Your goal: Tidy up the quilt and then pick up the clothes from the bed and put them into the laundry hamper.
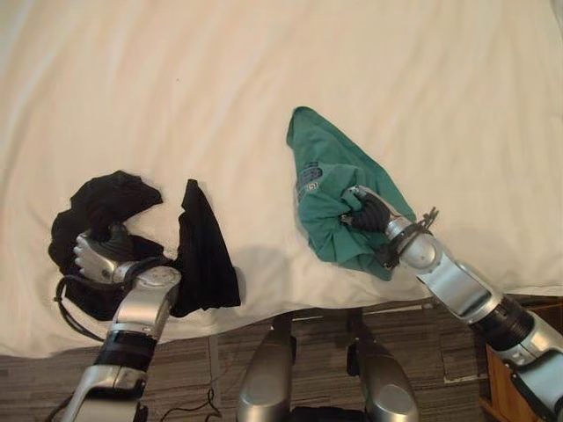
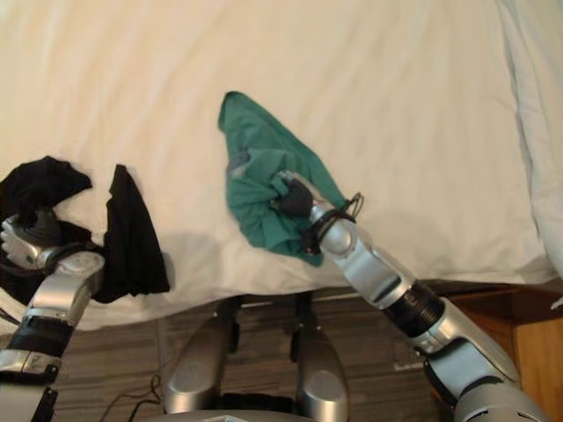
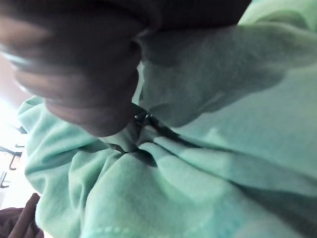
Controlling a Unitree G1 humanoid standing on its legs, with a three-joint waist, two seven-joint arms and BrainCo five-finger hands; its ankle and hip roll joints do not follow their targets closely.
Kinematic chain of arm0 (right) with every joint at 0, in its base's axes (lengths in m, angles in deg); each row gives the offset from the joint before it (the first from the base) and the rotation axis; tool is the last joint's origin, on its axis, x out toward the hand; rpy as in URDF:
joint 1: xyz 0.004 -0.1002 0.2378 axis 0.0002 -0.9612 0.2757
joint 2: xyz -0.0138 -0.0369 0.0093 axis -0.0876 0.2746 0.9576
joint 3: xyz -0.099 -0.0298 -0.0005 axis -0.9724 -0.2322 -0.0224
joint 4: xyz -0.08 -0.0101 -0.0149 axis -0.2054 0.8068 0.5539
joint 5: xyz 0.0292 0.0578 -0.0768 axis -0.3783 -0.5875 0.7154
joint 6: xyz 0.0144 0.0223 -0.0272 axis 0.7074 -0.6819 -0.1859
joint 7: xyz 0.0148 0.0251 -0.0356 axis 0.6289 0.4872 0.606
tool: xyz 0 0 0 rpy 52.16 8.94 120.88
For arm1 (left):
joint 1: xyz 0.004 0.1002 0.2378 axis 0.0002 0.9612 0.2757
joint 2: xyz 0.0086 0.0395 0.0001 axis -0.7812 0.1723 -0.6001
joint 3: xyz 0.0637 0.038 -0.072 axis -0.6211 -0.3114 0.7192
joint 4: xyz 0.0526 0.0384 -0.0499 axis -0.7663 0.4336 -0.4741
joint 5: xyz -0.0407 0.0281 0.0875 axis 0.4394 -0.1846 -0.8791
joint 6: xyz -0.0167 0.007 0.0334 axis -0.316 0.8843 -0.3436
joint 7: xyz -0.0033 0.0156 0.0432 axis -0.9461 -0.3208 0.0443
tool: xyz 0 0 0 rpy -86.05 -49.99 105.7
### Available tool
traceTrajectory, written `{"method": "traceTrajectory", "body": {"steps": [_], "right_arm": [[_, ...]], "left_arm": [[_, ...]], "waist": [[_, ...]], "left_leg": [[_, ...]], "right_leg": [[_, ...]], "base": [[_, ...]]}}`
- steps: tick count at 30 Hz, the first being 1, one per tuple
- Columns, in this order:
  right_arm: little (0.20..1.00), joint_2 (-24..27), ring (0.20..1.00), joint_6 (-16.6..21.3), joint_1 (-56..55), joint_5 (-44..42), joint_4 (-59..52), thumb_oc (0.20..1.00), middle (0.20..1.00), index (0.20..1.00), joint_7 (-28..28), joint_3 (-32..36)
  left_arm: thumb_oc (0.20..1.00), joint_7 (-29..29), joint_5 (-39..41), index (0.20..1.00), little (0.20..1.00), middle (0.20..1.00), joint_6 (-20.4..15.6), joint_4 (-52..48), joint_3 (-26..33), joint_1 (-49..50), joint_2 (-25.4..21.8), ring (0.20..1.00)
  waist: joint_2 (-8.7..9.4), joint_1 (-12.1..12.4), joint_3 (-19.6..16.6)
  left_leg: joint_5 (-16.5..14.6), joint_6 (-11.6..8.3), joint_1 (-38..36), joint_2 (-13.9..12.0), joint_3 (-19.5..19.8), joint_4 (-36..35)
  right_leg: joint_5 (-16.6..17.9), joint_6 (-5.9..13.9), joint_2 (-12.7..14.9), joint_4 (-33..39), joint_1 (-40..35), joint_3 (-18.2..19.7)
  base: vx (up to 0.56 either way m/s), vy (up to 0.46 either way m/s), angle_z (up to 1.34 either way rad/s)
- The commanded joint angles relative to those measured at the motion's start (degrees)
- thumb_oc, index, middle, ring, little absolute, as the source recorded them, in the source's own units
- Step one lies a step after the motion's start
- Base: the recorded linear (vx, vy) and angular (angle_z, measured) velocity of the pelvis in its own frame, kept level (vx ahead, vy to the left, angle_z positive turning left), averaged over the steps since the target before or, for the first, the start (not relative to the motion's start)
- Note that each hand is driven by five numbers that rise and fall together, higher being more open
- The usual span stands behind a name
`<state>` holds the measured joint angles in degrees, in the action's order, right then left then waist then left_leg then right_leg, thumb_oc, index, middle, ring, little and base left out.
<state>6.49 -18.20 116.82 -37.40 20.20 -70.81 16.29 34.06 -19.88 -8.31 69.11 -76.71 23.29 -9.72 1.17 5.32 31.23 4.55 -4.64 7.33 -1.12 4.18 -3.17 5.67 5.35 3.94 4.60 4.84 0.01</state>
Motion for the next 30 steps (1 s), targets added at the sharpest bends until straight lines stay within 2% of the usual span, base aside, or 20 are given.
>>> {"method": "traceTrajectory", "body": {"steps": [1, 2, 3, 4, 5, 6, 7, 12, 14, 17, 21, 25, 30], "right_arm": [[0.200, -0.53, 0.200, 6.20, -4.18, -4.37, 3.21, 0.200, 0.200, 0.200, -6.81, 1.92], [0.200, -0.62, 0.200, 5.97, -4.30, -4.39, 3.37, 0.200, 0.200, 0.200, -6.60, 1.98], [0.200, -2.20, 0.200, 13.10, -7.02, -9.23, 5.50, 0.200, 0.200, 0.200, -11.17, 4.54], [0.200, -2.37, 0.200, 13.89, -7.40, -9.63, 5.68, 0.200, 0.200, 0.200, -11.59, 4.82], [0.200, -3.47, 0.200, 17.24, -9.58, -10.79, 6.48, 0.200, 0.200, 0.200, -12.60, 6.64], [0.200, -3.66, 0.200, 17.81, -10.13, -10.84, 6.61, 0.200, 0.200, 0.200, -12.51, 7.04], [0.200, -4.02, 0.200, 20.15, -12.16, -10.91, 6.52, 0.200, 0.200, 0.200, -12.83, 8.57], [0.200, -4.90, 0.200, 25.35, -23.79, -9.90, -0.28, 0.200, 0.200, 0.200, -11.69, 14.99], [0.200, -5.17, 0.200, 25.84, -26.08, -10.50, -1.94, 0.200, 0.200, 0.200, -10.75, 16.04], [0.200, -6.92, 0.200, 28.37, -33.50, -12.15, -5.27, 0.200, 0.200, 0.200, -8.33, 17.70], [0.200, -9.13, 0.200, 29.19, -36.31, -15.33, -4.88, 0.200, 0.200, 0.200, -8.41, 16.23], [0.200, -10.64, 0.200, 30.86, -35.97, -14.78, -1.52, 0.200, 0.200, 0.200, -9.99, 13.99], [0.200, -10.19, 0.200, 31.99, -34.87, -15.05, 0.67, 0.200, 0.200, 0.200, -12.53, 14.05]], "left_arm": [[0.200, -3.71, 0.71, 0.200, 0.200, 0.200, -13.17, -6.22, -2.12, 3.98, 6.05, 0.200], [0.200, -4.05, 0.84, 0.200, 0.200, 0.200, -13.47, -6.40, -2.11, 4.13, 6.11, 0.200], [0.200, -6.22, -0.59, 0.200, 0.200, 0.200, -19.54, -12.15, -1.87, 6.04, 6.89, 0.200], [0.200, -6.44, -0.79, 0.200, 0.200, 0.200, -20.32, -12.67, -1.85, 6.34, 6.98, 0.200], [0.200, -8.04, -1.27, 0.200, 0.200, 0.200, -23.80, -15.42, -1.93, 7.75, 7.61, 0.200], [0.200, -8.24, -1.39, 0.200, 0.200, 0.200, -24.29, -15.88, -2.00, 8.07, 7.75, 0.200], [0.200, -8.99, -1.76, 0.200, 0.200, 0.200, -25.54, -17.92, -2.29, 9.34, 8.08, 0.200], [0.200, -14.35, -1.61, 0.200, 0.200, 0.200, -30.76, -25.20, -2.75, 16.41, 9.20, 0.200], [0.200, -15.29, -1.40, 0.200, 0.200, 0.200, -31.54, -26.26, -2.63, 17.85, 9.22, 0.200], [0.200, -14.88, -1.37, 0.200, 0.200, 0.200, -34.62, -28.00, -3.21, 21.74, 9.49, 0.200], [0.200, -12.09, -0.19, 0.200, 0.200, 0.200, -36.40, -27.64, -4.22, 22.92, 10.39, 0.200], [0.200, -11.61, -0.04, 0.200, 0.200, 0.200, -35.15, -25.27, -6.08, 22.32, 10.67, 0.200], [0.200, -10.56, -0.29, 0.200, 0.200, 0.200, -34.64, -24.61, -6.50, 21.75, 9.17, 0.200]], "waist": [[3.52, -0.41, -2.65], [3.51, -0.38, -2.70], [3.42, 0.37, -3.97], [3.41, 0.44, -4.11], [3.28, 0.67, -5.15], [3.26, 0.70, -5.42], [3.18, 0.74, -6.56], [2.37, -0.37, -11.90], [2.29, -0.82, -12.89], [1.89, -2.62, -16.00], [1.49, -3.69, -17.81], [1.47, -3.81, -18.74], [1.26, -3.28, -19.95]], "left_leg": [[-6.49, 2.48, -0.32, 1.19, 2.19, 0.88], [-6.48, 2.47, -0.40, 1.20, 2.24, 0.83], [-6.62, 2.55, -1.53, 1.45, 2.91, 0.20], [-6.64, 2.57, -1.73, 1.46, 2.98, 0.09], [-6.68, 2.73, -2.67, 1.63, 3.19, -0.46], [-6.70, 2.75, -2.85, 1.68, 3.23, -0.56], [-6.79, 2.83, -3.42, 1.83, 3.44, -0.83], [-7.24, 3.35, -6.57, 2.53, 3.71, -1.72], [-7.37, 3.42, -7.18, 2.62, 3.54, -1.83], [-8.01, 3.73, -9.20, 2.98, 3.12, -1.83], [-8.56, 3.86, -10.81, 2.96, 2.92, -1.83], [-8.95, 3.68, -11.93, 2.34, 2.44, -1.83], [-8.71, 2.92, -12.34, 1.16, 2.98, -1.83]], "right_leg": [[-4.71, 2.14, 1.85, -4.42, 2.65, 1.47], [-4.71, 2.14, 1.86, -4.40, 2.57, 1.42], [-4.77, 2.26, 2.18, -4.10, 1.26, 0.72], [-4.79, 2.27, 2.21, -4.03, 1.04, 0.63], [-4.73, 2.37, 2.40, -3.77, 0.10, 0.35], [-4.71, 2.41, 2.44, -3.66, -0.11, 0.33], [-4.56, 2.58, 2.57, -3.24, -0.77, 0.35], [-3.75, 3.60, 3.13, -1.51, -3.90, 1.66], [-3.66, 3.75, 3.09, -1.26, -4.37, 2.03], [-3.61, 4.06, 2.70, -0.89, -5.68, 3.43], [-4.00, 4.13, 2.43, -1.00, -6.67, 4.28], [-4.47, 4.03, 2.28, -0.76, -7.85, 3.43], [-5.10, 3.56, 1.96, -0.36, -8.86, 2.16]], "base": [[0.06, -0.077, 0.09], [0.11, -0.162, 0.10], [0.09, -0.130, 0.09], [0.15, -0.183, 0.11], [0.08, -0.078, 0.10], [0.12, -0.103, 0.09], [0.09, -0.071, 0.01], [0.14, -0.061, -0.06], [0.09, -0.035, -0.11], [0.11, -0.024, -0.13], [0.07, -0.028, -0.18], [0.02, -0.068, -0.11], [0.00, -0.109, 0.02]]}}
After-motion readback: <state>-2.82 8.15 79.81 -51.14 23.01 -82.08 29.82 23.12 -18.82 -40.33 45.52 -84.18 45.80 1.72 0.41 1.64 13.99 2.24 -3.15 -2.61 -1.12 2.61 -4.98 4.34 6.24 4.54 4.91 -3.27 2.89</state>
